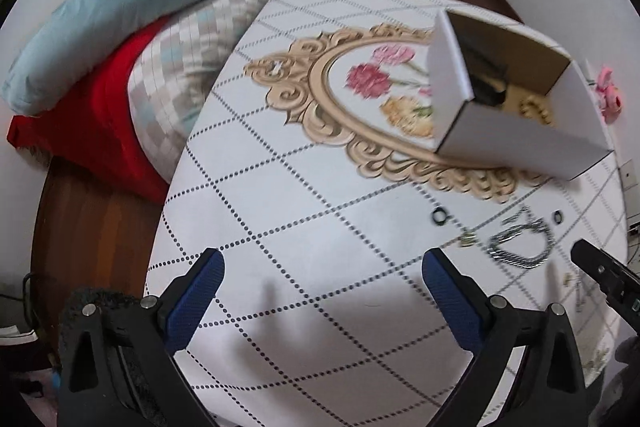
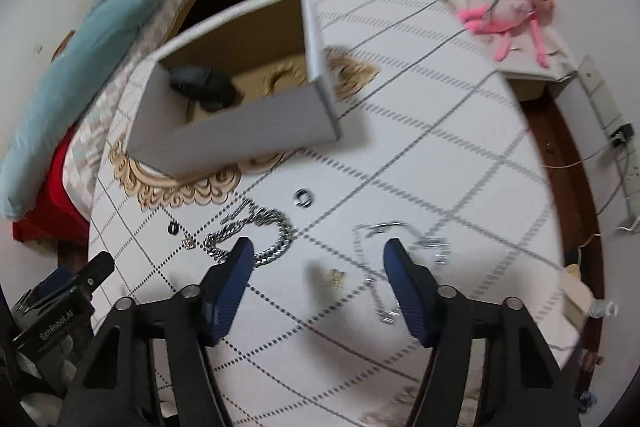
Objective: Organize jewelry
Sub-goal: 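Grasp the silver chain bracelet with the right gripper, then grasp the small gold charm with the left gripper while the right holds the chain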
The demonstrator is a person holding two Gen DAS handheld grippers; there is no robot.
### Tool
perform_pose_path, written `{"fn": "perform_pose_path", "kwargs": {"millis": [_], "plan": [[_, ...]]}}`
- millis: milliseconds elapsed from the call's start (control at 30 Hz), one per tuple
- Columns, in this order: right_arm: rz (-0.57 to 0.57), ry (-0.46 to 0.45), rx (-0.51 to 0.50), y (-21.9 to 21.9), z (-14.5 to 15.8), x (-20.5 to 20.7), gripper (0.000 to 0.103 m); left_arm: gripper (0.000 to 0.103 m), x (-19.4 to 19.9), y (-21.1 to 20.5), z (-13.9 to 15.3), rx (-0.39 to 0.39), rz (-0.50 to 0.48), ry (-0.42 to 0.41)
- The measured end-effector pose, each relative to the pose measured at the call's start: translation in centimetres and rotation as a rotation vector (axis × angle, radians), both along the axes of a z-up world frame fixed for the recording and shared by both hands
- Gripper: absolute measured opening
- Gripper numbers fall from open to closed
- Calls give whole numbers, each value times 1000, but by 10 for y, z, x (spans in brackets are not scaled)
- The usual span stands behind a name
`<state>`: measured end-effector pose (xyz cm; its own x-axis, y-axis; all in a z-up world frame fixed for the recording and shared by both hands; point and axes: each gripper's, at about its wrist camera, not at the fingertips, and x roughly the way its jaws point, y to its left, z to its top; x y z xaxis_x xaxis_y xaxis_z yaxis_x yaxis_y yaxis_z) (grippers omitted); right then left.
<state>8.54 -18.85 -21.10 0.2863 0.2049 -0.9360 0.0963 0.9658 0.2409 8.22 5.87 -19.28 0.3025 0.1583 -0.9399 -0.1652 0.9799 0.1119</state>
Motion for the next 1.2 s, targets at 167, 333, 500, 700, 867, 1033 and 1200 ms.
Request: {"fn": "perform_pose_path", "kwargs": {"millis": [167, 333, 500, 700, 867, 1033, 1200], "plan": [[52, 12, -44, 28, -22, 14, 56, 101, 1, 2, -12, 0, -20, 21], [123, -8, -161, 52, -30, 19, 47, 100, 3, -2, -18, -10, -45, 23], [150, -31, -228, 57, -32, 21, 8, 87, 8, -16, -23, -42, -85, 31], [84, -13, -204, 29, -31, 17, 8, 87, 9, -40, -25, -86, -128, 34], [0, -3, -178, -9, -26, 13, 8, 86, 15, -61, -28, -111, -160, 36], [-32, 3, -156, -19, -28, 15, 8, 66, 20, -74, -32, -104, -180, 37], [-30, 2, -158, -17, -26, 13, 8, 44, 23, -80, -35, -98, -192, 34]]}}
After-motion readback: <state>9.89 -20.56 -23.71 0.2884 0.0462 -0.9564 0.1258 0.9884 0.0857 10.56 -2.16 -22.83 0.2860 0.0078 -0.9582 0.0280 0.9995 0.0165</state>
